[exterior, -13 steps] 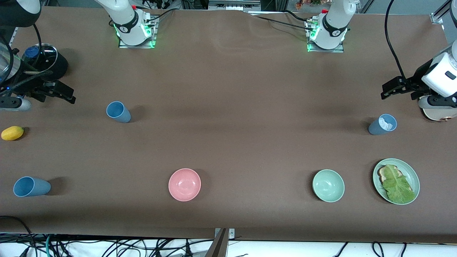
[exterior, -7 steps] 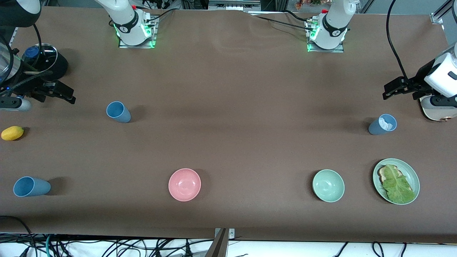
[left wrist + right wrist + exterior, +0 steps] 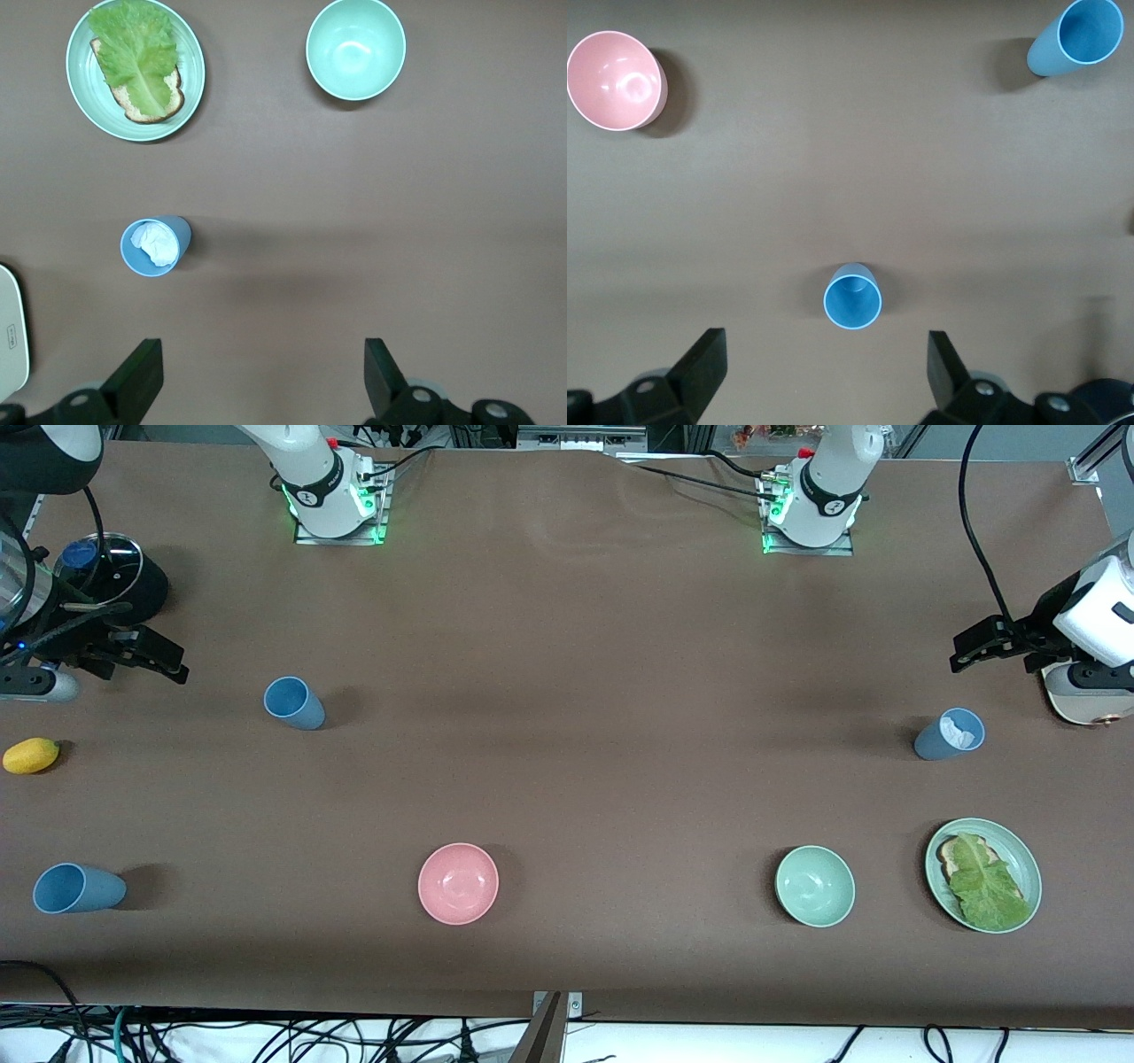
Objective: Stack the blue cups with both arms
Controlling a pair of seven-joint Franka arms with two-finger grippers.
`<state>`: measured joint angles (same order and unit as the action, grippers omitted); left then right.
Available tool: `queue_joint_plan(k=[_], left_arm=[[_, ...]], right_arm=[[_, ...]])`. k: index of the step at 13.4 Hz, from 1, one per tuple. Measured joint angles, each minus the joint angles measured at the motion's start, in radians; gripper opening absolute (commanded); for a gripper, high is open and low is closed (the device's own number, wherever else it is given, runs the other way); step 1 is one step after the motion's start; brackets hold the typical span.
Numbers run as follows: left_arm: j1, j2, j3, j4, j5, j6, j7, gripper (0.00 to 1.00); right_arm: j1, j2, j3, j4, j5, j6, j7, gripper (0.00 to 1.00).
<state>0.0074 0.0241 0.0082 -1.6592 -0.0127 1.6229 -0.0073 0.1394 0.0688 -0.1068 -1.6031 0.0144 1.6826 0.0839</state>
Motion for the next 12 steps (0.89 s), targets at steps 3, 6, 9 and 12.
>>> queue_joint_plan(k=[3,6,9,12], left_arm=[[0.001,0.0,0.0,0.0,0.0,0.0,0.0,1.0],[0.001,0.0,0.0,0.0,0.0,0.0,0.0,1.0],[0.002,0.0,0.0,0.0,0.0,0.0,0.0,1.0],[0.016,0.003,0.0,0.0,0.0,-0.009,0.0,1.0]], right_arm=[[0.0,0.001,0.0,0.0,0.0,0.0,0.0,1.0],[0.0,0.001,0.0,0.0,0.0,0.0,0.0,1.0],[0.0,0.001,0.0,0.0,0.0,0.0,0.0,1.0],[0.0,0.001,0.0,0.0,0.0,0.0,0.0,1.0]])
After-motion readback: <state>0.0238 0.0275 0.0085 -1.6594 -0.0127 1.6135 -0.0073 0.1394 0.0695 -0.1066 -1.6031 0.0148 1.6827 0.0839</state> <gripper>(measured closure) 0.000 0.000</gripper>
